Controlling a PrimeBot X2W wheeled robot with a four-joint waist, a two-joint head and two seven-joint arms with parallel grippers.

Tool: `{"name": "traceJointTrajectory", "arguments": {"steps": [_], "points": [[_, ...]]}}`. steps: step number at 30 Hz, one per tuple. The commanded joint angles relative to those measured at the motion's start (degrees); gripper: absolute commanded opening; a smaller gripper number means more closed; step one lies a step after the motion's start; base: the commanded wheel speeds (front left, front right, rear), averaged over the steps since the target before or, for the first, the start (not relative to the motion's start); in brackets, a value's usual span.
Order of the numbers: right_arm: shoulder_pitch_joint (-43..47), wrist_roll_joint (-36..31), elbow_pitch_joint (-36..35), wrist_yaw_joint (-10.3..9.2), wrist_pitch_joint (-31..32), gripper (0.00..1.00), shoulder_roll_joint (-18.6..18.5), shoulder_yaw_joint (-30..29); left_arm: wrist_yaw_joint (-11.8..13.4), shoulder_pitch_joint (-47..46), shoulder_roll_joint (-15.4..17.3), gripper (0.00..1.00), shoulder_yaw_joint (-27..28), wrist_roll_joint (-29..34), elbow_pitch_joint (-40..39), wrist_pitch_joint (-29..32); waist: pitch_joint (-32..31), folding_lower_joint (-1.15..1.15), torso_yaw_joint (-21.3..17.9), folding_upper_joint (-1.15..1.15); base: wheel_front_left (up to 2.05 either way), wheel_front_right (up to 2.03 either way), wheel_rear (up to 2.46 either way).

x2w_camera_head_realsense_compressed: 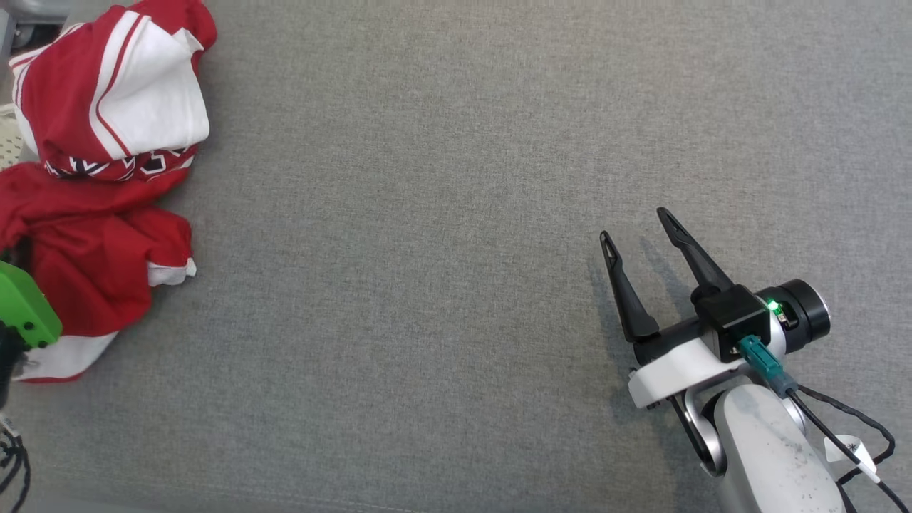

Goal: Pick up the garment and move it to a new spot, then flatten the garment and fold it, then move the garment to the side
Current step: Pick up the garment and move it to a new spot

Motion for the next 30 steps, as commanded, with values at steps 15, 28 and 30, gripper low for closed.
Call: {"name": "traceJointTrajectory", "arguments": {"steps": [15,28,30], "points": [[3.4,6.0,1.0,0.00,-0.2,1.00,0.0,-0.5,-0.1,-2.4,9.2,0.00,-6.9,-1.6,-16.3,2.3,-11.7,0.00,-1.5,0.00,0.00,0.00,0.00],[5.7,8.8,0.8,0.00,-0.2,1.00,0.0,-1.4,0.4,-4.3,6.6,0.00,-11.9,-1.8,-35.7,8.2,-16.5,0.00,-6.2,0.00,0.00,0.00,0.00],[5.8,9.2,0.8,0.00,-0.2,1.00,0.0,-1.5,0.7,-4.5,5.0,0.00,-12.9,-2.2,-38.1,8.8,-16.7,0.00,-7.3,0.00,0.00,0.00,0.00]]}}
